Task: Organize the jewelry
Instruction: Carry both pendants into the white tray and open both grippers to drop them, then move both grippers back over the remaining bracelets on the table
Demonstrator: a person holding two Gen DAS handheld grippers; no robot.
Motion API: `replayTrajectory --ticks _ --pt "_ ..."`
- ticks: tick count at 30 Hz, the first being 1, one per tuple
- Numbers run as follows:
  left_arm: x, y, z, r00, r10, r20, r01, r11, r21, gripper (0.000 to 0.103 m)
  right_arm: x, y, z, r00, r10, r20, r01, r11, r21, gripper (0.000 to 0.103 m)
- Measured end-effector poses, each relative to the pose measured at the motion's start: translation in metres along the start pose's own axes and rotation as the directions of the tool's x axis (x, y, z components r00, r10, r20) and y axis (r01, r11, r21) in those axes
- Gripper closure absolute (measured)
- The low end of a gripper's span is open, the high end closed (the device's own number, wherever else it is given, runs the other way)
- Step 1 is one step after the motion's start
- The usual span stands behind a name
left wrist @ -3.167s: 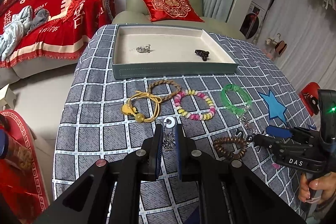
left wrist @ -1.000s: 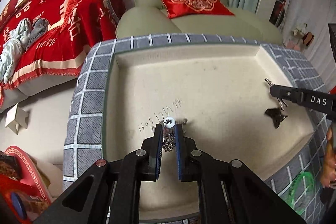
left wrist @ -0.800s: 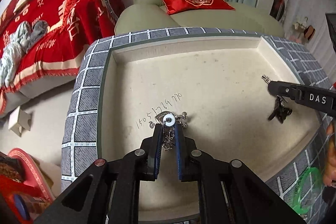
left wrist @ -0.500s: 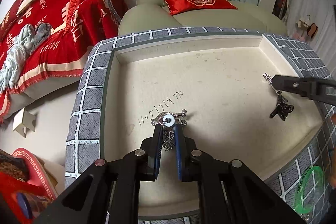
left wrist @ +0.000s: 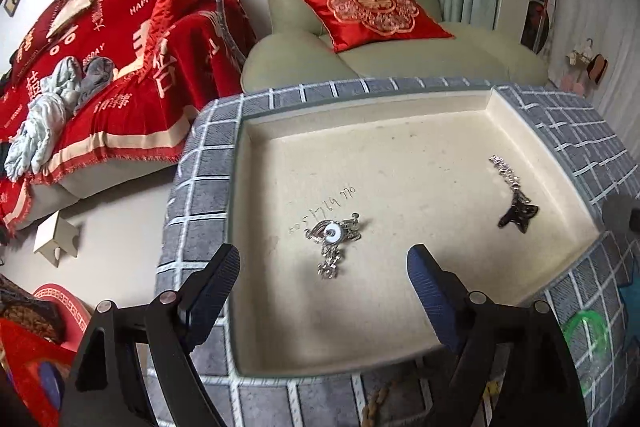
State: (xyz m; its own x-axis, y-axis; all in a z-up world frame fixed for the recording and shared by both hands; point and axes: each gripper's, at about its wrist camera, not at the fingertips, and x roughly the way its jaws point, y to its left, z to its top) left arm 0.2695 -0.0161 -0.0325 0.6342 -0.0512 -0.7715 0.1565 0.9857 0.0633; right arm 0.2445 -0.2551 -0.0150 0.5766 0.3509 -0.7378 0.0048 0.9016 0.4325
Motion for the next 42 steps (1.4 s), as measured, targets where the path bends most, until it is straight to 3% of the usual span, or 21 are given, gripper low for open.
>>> replayTrajectory --ticks 4,11,17,22,30,40,42 --pt "-0.025 0.01 -0.012 0.999 -0.006 0.043 0.007 1.0 -0.027 0.0 -0.016 -0.005 -0.018 1.0 0.012 0.008 -0.013 1.0 0.013 0.0" --pt "-0.059 0.025 -0.053 0.998 -0.027 0.048 0.031 0.997 -0.077 0.0 -0.044 -0.005 -0.049 0.999 -0.001 0.047 0.002 1.0 -0.008 0.0" --pt "-0.07 0.031 -0.092 1.0 -0.009 0.017 0.011 0.993 -0.115 0.0 -0.059 -0.008 -0.08 0.999 -0.051 -0.012 0.05 0.998 -0.031 0.0" --pt "-0.067 0.03 -0.114 0.998 -0.048 -0.032 0.044 0.992 -0.121 0.0 -0.063 -0.013 -0.112 0.993 -0.112 -0.047 0.11 0.993 -0.043 0.0" --pt "-0.062 0.029 -0.127 0.997 -0.039 -0.059 0.031 0.991 -0.133 0.0 -0.053 -0.02 -0.146 0.981 -0.165 -0.105 0.161 0.986 -0.043 0.0" --pt "-0.047 0.035 -0.12 0.995 -0.048 -0.087 0.035 0.989 -0.143 0.0 -0.046 -0.021 -0.149 0.963 -0.258 -0.083 0.251 0.965 -0.08 0.0" --pt "-0.043 0.034 -0.119 0.994 -0.054 -0.091 0.041 0.989 -0.145 0.0 -0.043 -0.02 -0.149 0.959 -0.272 -0.084 0.264 0.96 -0.094 0.005"
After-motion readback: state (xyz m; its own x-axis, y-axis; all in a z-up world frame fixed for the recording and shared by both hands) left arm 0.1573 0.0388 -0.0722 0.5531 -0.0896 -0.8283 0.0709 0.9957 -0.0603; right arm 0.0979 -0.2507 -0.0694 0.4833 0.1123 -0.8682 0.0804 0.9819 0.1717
